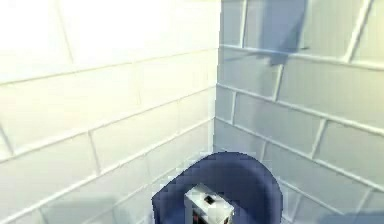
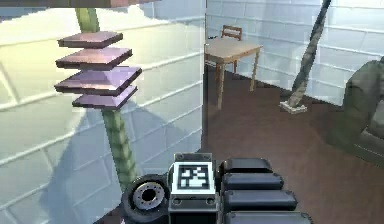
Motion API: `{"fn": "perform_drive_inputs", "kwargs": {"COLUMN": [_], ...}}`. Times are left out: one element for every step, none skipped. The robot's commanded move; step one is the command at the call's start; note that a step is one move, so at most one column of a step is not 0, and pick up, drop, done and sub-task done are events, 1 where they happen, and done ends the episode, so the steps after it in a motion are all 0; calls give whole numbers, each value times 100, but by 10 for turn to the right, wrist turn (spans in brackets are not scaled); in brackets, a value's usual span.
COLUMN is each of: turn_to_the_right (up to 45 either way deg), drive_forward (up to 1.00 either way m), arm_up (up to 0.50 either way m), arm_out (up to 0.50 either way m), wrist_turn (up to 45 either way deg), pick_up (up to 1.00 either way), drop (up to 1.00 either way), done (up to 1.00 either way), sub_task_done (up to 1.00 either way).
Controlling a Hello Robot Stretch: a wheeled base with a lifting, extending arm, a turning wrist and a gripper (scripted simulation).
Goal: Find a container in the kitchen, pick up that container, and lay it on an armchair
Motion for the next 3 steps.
{"fn": "perform_drive_inputs", "kwargs": {"turn_to_the_right": [-450,-240,0], "drive_forward": [0,0,0], "arm_up": [0,0,0], "arm_out": [0,0,48], "wrist_turn": [0,0,0], "pick_up": [0,0,0], "drop": [0,0,0], "done": [0,0,0], "sub_task_done": [0,0,0]}}
